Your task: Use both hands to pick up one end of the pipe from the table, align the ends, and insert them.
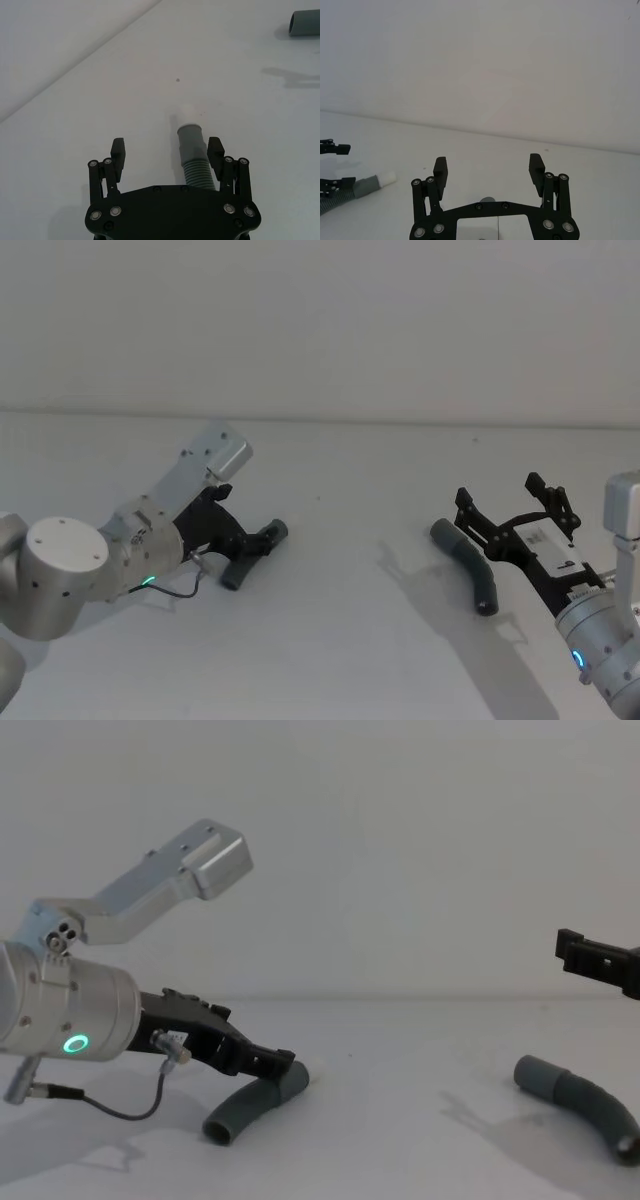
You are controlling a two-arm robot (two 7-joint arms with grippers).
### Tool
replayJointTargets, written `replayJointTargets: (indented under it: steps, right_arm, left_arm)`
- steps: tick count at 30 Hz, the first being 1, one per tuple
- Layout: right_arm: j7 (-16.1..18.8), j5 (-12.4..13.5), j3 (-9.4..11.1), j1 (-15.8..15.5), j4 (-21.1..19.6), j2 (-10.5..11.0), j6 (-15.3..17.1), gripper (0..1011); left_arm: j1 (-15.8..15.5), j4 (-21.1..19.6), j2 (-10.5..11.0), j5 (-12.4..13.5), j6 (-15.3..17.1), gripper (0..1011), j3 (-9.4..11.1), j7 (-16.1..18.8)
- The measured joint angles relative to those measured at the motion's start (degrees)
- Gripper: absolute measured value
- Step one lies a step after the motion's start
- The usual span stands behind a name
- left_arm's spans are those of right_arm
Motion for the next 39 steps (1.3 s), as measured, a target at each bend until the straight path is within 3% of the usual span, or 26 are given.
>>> replayJointTargets:
  steps: [20,39]
  right_arm:
    - [0.0,0.0,0.0,0.0,0.0,0.0,0.0,1001]
    - [0.0,0.0,0.0,0.0,0.0,0.0,0.0,1001]
  left_arm:
    - [-2.4,4.4,-3.0,0.4,2.0,1002,0.5,-1.7]
    - [-2.9,6.2,-4.5,1.6,2.7,1002,0.8,-1.7]
